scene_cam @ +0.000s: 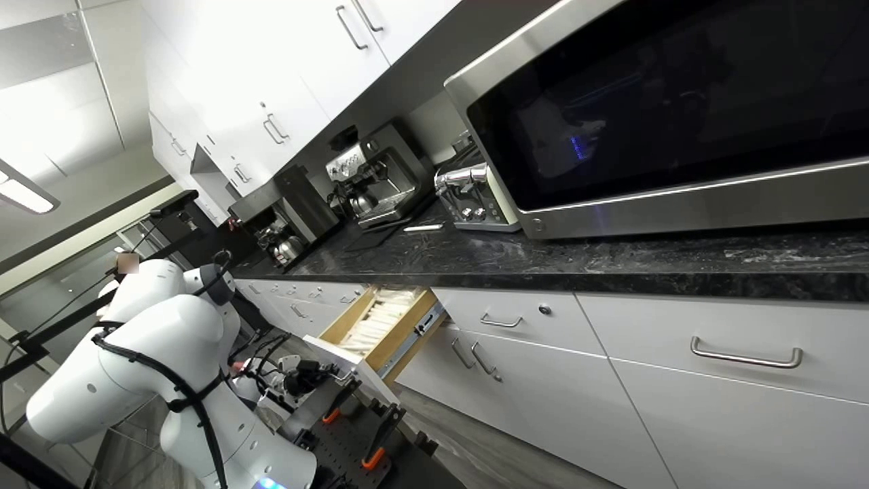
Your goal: Open the drawer
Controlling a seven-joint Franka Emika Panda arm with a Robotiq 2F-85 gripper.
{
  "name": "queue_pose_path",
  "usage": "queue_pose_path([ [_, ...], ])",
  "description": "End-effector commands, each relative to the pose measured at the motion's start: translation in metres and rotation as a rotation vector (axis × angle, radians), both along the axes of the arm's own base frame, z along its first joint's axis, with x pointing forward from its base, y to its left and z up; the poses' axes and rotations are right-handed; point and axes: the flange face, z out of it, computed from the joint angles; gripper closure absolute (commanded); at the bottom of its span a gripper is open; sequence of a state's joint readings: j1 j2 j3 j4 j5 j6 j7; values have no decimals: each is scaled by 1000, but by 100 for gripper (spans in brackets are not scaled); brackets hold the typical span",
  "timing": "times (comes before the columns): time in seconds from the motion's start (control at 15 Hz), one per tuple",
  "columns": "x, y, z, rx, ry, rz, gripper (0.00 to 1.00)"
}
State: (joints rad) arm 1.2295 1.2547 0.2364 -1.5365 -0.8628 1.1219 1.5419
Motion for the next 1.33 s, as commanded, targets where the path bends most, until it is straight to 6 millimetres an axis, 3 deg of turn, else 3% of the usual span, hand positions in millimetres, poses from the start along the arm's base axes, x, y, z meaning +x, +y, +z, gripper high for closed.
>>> queue_pose_path([
  [0.0,-12,2,54,109,-50,23,50],
  [0.27,-37,9,94,294,27,124,19],
  [0.47,-54,13,139,401,80,211,0],
  [0.67,-65,7,185,520,100,303,0],
  [0.73,-65,30,152,443,91,253,0],
  [0.93,-68,19,181,491,100,287,0],
  [1.0,-65,29,182,559,101,291,0],
  [1.13,-55,45,211,701,99,280,0],
  [1.27,-38,42,244,801,99,248,0],
])
